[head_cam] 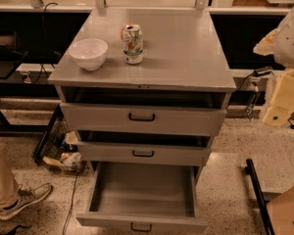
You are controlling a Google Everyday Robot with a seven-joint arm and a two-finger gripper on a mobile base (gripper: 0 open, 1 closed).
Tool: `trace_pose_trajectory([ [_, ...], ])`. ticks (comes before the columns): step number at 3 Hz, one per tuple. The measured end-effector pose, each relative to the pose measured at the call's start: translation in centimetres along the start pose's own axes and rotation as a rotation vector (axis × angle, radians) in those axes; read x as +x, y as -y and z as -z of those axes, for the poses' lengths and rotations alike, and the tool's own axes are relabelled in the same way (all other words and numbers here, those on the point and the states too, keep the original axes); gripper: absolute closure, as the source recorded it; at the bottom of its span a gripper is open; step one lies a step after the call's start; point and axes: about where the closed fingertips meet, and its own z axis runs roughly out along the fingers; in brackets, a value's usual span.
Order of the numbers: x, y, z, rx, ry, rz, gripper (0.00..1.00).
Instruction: Close bottom drawer
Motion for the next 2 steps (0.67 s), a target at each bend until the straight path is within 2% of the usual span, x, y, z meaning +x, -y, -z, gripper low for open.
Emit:
trace_pose_trajectory([
  [1,0.0,0.0,0.0,0.002,-0.001,-0.002,0.00],
  [2,1.1,-1.5,-3.7,-0.062,-0.018,-0.049,0.00],
])
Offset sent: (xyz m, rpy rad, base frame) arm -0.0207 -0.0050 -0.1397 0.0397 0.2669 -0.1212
